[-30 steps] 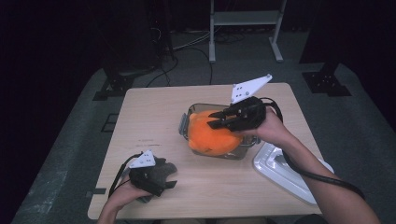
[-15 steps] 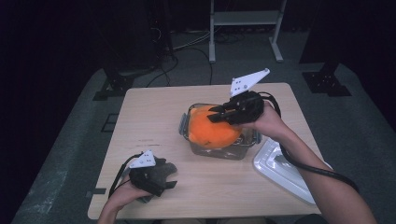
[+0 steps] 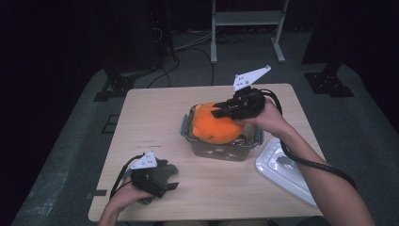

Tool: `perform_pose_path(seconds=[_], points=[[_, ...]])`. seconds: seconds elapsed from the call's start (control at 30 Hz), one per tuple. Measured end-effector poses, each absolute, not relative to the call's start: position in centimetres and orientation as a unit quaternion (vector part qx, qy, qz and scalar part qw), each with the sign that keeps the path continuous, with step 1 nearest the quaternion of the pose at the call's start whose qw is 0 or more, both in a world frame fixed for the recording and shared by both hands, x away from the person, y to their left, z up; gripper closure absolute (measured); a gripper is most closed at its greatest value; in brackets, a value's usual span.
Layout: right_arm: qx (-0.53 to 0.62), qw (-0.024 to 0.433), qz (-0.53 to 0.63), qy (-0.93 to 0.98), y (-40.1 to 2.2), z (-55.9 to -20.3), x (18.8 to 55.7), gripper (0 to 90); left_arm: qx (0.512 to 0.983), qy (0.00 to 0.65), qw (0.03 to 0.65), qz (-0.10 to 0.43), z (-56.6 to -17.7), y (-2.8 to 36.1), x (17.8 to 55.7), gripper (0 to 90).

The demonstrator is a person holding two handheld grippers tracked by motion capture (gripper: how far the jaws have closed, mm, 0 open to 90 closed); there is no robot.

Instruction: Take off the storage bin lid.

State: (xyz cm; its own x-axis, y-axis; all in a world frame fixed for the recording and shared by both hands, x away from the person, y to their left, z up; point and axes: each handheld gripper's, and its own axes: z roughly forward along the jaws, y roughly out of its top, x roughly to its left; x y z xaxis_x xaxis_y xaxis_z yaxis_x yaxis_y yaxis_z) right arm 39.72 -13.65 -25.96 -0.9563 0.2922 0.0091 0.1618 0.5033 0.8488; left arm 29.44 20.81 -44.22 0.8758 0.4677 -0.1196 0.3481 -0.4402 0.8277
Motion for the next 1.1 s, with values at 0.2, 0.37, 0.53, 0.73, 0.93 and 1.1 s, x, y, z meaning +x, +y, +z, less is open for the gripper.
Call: perform_pose_path(seconds=[0.2, 0.37, 0.53, 0.73, 0.93, 1.1], points=[[0.139, 0.070, 0.477, 0.865, -13.6, -26.4, 40.5, 72.4, 0.846, 0.241, 0.472, 0.062, -44.3, 20.9, 29.5, 2.4], [0.147, 0.073, 0.475, 0.865, -13.6, -26.8, 41.2, 72.4, 0.845, 0.240, 0.473, 0.064, -44.2, 21.0, 29.4, 2.4], [0.153, 0.071, 0.473, 0.865, -13.5, -27.3, 41.8, 72.3, 0.846, 0.239, 0.472, 0.062, -44.3, 20.9, 29.4, 2.4], [0.157, 0.071, 0.464, 0.869, -13.4, -28.1, 42.4, 72.3, 0.847, 0.238, 0.472, 0.062, -44.3, 20.9, 29.5, 2.4], [0.164, 0.069, 0.461, 0.869, -13.4, -28.8, 42.9, 72.3, 0.847, 0.239, 0.471, 0.061, -44.3, 20.9, 29.4, 2.4], [0.169, 0.067, 0.458, 0.870, -13.5, -29.3, 43.1, 72.3, 0.847, 0.239, 0.471, 0.061, -44.3, 20.9, 29.4, 2.4]])
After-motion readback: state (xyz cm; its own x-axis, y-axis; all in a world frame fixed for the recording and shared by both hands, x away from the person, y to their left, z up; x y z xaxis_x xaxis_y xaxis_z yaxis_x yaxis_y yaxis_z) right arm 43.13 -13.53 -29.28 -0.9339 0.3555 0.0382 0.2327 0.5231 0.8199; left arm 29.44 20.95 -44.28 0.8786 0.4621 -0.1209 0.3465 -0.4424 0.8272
